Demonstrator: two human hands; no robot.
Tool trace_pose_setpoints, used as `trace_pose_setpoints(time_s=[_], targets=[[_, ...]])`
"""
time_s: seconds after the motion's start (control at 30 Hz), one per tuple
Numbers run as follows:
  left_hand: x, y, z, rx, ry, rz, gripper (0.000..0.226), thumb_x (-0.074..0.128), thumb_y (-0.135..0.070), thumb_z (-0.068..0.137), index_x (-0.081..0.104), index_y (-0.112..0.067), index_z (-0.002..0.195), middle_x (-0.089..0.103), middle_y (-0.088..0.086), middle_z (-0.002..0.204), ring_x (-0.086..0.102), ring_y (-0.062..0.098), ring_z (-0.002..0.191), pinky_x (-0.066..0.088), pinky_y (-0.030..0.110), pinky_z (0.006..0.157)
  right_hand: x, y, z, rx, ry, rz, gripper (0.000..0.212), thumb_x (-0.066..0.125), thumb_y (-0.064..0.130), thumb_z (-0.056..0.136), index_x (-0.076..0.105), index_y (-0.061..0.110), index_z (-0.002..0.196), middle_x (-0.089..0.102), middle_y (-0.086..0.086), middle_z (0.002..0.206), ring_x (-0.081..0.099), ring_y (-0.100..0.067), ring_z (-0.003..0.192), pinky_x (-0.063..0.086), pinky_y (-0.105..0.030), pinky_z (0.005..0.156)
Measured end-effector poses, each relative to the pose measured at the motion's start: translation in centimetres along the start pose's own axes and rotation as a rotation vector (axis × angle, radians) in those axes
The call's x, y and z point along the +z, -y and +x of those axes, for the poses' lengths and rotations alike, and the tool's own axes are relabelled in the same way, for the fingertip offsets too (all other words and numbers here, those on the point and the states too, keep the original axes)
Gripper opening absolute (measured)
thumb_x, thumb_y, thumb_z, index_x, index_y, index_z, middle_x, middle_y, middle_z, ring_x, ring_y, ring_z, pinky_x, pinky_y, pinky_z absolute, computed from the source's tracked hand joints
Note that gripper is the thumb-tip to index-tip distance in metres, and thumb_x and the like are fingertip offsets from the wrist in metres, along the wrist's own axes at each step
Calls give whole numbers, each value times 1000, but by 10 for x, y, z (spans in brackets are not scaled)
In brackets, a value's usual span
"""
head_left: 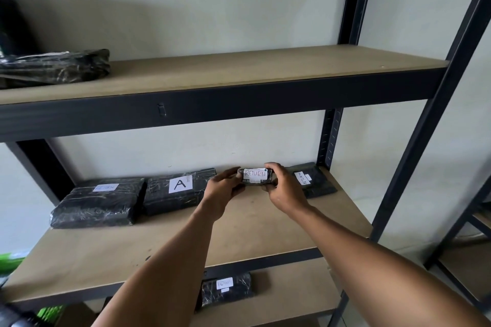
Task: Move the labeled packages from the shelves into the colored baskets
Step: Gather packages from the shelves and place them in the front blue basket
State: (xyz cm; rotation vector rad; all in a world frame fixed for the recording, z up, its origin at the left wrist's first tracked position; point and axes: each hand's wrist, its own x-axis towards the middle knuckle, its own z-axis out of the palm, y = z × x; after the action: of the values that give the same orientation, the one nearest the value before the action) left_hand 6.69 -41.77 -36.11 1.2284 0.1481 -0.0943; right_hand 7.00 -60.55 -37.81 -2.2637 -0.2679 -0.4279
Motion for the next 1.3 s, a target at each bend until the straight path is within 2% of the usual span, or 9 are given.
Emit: trace_pose_setpoints(time_s=[0.2,0.33,0.4,0.47,0.6,0.87,1.07,1.2,1.3], targets=[[-1,0,1,1,15,-23,24,66,-6,95,68,-3,119,71,14,111,69,23,96,60,30,83,0,-5,4,0,8,-2,58,69,4,80,55,22,133,67,2,116,59,-11,86,48,-25,80],[2,1,6,-10,-42,-31,23,66,-5,94,69,-3,118,72,12,108,69,22,93,61,30,83,-11,-10,4,102,131,24,76,71,9,83,39,28,149,57,7,124,59,-15,101,45,-19,80],[1,2,11,-14,-102,-60,25,67,-4,93,69,-3,118,73,12,111,69,23,97,60,34,87,-21,-19,7,179,127,39,75,74,19,85,37,28,151,54,7,133,58,-15,111,47,-25,90],[2,5,16,-16,-151,-95,25,67,-2,93,69,-3,117,72,13,111,68,24,99,58,38,92,-32,-33,13,274,47,6,64,70,24,89,44,23,146,55,2,138,57,-20,119,47,-30,98],[8,12,23,-4,-218,-147,23,65,-1,94,70,-5,116,69,12,105,67,25,97,57,40,93,-57,-71,29,475,-120,-120,41,65,27,91,62,13,129,64,-11,130,60,-31,118,48,-35,95],[12,30,33,-10,-288,-177,20,65,-1,94,71,-6,112,70,13,103,66,24,93,55,43,97,-77,-131,48,747,41,-357,42,63,43,87,63,9,112,64,-15,117,57,-38,115,50,-38,89],[4,40,35,-13,-322,-195,23,63,-2,95,70,-4,117,72,13,100,66,23,90,56,39,93,-78,-124,68,730,140,-283,18,63,27,81,61,12,90,70,-11,100,66,-33,94,50,-31,74],[-1,41,36,-17,-331,-205,23,63,-1,95,70,-5,116,72,12,98,67,20,86,58,36,88,-77,-114,70,716,174,-321,30,61,31,86,63,9,105,72,-11,102,70,-32,91,54,-32,73],[0,40,39,-21,-332,-210,24,63,-1,94,69,-3,117,72,13,99,67,23,90,57,38,90,-72,-111,64,732,216,-287,42,48,43,99,57,3,90,74,-10,72,73,-28,59,60,-36,56]])
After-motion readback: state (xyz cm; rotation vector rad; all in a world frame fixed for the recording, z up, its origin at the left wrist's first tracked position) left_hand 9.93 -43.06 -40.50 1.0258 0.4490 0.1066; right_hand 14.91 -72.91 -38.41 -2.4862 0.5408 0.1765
